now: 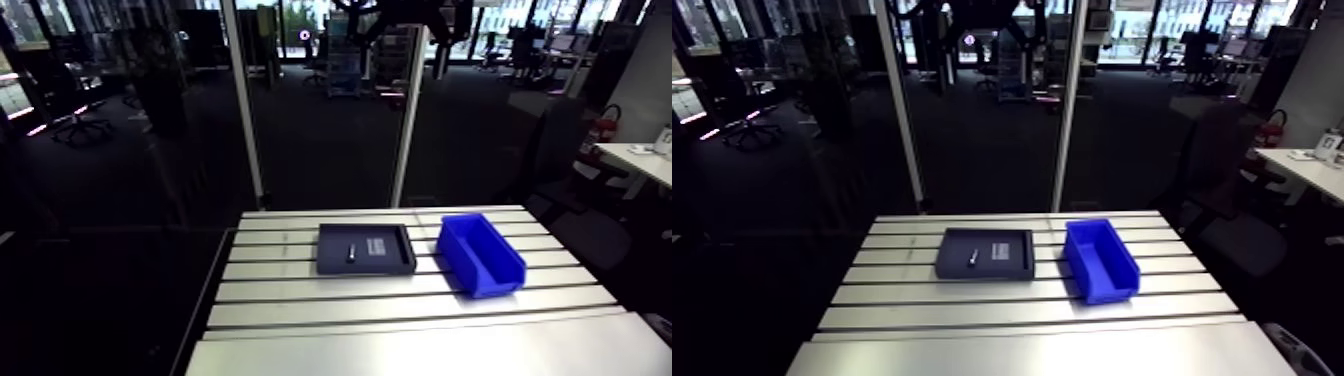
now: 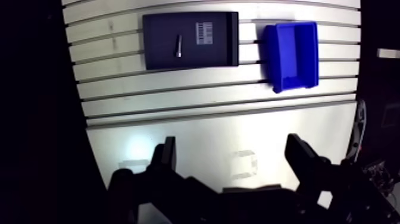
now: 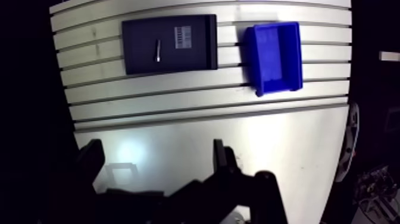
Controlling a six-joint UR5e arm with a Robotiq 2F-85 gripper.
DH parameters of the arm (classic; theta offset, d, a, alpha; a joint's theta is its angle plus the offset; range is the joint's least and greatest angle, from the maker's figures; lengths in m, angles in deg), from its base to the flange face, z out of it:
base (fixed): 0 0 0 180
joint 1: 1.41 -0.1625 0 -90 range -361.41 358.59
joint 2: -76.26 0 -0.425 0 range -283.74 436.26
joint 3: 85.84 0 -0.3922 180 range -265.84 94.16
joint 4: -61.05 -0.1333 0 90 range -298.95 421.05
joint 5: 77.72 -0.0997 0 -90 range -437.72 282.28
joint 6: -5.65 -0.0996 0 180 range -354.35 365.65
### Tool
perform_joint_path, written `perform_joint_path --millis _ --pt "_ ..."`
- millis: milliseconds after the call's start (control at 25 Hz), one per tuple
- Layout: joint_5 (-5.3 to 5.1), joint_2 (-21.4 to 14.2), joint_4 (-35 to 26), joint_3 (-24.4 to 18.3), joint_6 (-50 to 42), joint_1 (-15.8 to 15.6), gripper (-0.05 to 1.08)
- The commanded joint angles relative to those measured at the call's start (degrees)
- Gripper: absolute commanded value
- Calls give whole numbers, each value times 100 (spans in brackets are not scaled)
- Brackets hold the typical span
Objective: Pick up the M10 bolt from the tray and put it into the blue bin.
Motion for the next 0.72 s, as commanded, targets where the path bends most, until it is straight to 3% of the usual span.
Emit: perform_joint_path --millis 40,720 --pt "-35 132 88 -44 -176 53 1" --pt "-61 158 281 114 -281 35 1"
